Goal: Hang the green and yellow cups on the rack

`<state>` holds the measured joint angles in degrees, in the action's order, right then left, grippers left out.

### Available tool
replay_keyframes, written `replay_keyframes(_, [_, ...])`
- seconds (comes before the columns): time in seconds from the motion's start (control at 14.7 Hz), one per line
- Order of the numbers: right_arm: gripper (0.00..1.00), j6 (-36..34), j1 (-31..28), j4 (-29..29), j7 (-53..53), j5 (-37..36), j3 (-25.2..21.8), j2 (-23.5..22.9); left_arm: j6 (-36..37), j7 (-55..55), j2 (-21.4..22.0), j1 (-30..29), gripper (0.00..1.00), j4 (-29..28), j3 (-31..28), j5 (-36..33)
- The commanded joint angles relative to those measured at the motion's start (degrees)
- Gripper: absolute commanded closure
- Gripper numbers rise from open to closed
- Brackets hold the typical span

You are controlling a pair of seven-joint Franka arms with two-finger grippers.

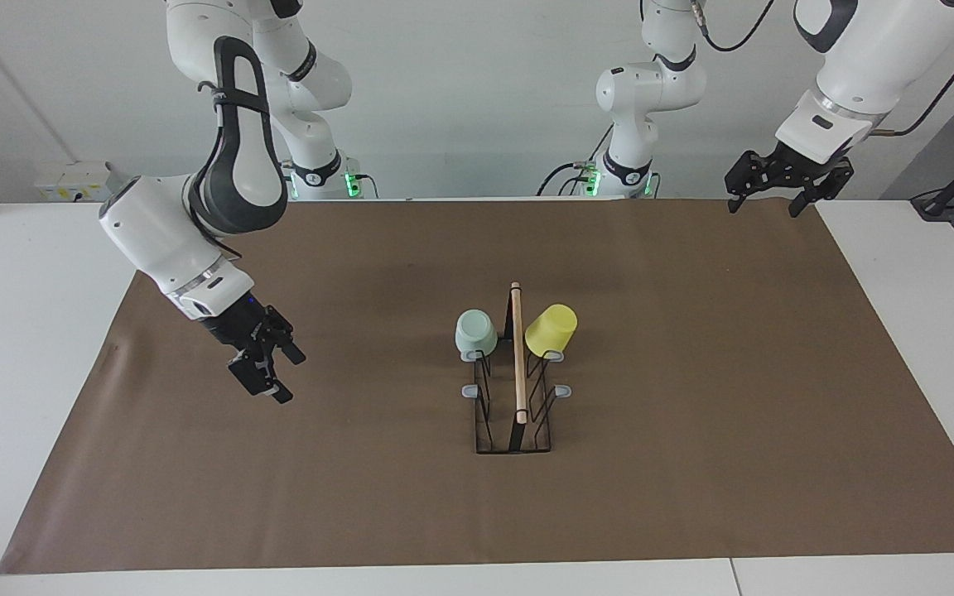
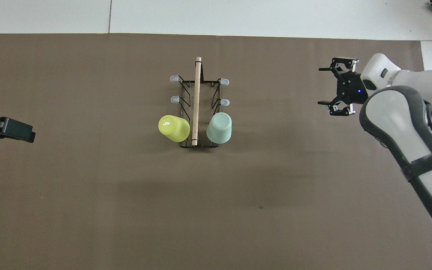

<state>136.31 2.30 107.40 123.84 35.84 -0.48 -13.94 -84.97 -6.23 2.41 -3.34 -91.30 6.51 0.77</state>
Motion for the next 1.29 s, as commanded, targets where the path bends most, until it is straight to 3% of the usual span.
replay_keyframes(0.0, [0.0, -4.8, -1.3, -1.0, -2.6, -11.0, 0.3, 0.7, 0.5, -0.4, 1.0, -0.4, 0.0, -1.0, 0.3, 0.1])
replay_keyframes(0.2, [0.0, -13.1, -1.2, -4.7, -7.9, -21.3, 0.2, 3.2, 0.5, -0.4, 1.0, -0.5, 0.0, -1.0, 0.3, 0.1])
replay_keyframes(0.41, [0.0, -20.5, -0.5, -8.3, -20.2, -30.6, 0.4, 6.3, 0.5, -0.4, 1.0, -0.4, 0.0, -1.0, 0.3, 0.1])
replay_keyframes(1.22, [0.0, -49.5, -0.4, -21.5, -80.6, -32.1, 1.2, 9.1, 0.5, -0.4, 1.0, -0.2, 0.0, -1.0, 0.3, 0.1])
